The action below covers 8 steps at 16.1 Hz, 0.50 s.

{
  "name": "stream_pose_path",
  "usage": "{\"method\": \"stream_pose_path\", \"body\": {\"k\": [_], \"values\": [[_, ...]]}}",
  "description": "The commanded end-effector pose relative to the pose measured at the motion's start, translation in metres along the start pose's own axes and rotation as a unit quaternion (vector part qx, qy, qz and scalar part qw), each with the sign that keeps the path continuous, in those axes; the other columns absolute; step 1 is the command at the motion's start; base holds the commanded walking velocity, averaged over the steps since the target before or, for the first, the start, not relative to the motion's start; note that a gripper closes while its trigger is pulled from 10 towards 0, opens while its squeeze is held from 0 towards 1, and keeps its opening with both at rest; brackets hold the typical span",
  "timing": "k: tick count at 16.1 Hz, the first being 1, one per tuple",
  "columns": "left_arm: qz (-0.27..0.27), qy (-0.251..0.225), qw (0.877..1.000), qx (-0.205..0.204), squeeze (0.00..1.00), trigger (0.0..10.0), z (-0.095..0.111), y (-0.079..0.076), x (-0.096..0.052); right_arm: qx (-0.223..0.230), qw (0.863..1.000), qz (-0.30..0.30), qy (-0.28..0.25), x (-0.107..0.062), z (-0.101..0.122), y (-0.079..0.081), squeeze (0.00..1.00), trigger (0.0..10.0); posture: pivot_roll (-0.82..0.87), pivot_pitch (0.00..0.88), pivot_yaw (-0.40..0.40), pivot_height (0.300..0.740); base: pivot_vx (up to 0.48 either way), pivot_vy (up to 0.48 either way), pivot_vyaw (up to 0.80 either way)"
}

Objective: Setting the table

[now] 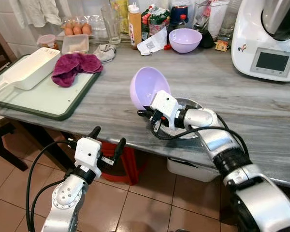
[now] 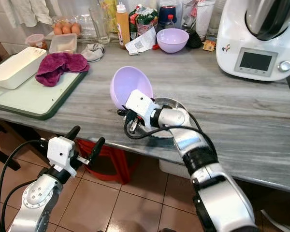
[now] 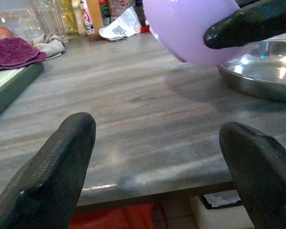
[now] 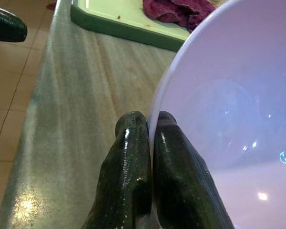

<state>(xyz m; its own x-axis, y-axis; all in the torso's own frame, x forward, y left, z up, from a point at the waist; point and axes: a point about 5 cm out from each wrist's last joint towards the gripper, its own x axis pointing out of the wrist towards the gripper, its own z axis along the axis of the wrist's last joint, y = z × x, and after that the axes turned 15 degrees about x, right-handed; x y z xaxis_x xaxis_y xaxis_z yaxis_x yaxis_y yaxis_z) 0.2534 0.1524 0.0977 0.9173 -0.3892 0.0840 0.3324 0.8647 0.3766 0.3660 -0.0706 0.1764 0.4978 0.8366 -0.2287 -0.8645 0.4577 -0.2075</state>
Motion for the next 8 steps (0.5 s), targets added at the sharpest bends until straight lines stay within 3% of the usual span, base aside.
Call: {"method": "stream_pose_path", "body": {"k": [1, 8], "values": [[-0.005, 0.004, 1.0, 0.002, 0.0, 10.0, -0.0001, 0.0006, -0.0029, -0.016, 1.0, 0.017, 0.001, 0.0039, 0.0051, 0.0018, 0.0, 10.0, -0.1, 0.139, 0.045, 0.74, 0.0, 0.0, 0.0], [-0.007, -0.002, 1.0, 0.0, 0.0, 10.0, 0.0023, -0.0004, -0.0002, -0.062, 0.997, 0.044, 0.014, 0.0138, -0.002, 0.0096, 0.0, 10.0, -0.09, 0.131, 0.047, 0.74, 0.0, 0.0, 0.0]]}}
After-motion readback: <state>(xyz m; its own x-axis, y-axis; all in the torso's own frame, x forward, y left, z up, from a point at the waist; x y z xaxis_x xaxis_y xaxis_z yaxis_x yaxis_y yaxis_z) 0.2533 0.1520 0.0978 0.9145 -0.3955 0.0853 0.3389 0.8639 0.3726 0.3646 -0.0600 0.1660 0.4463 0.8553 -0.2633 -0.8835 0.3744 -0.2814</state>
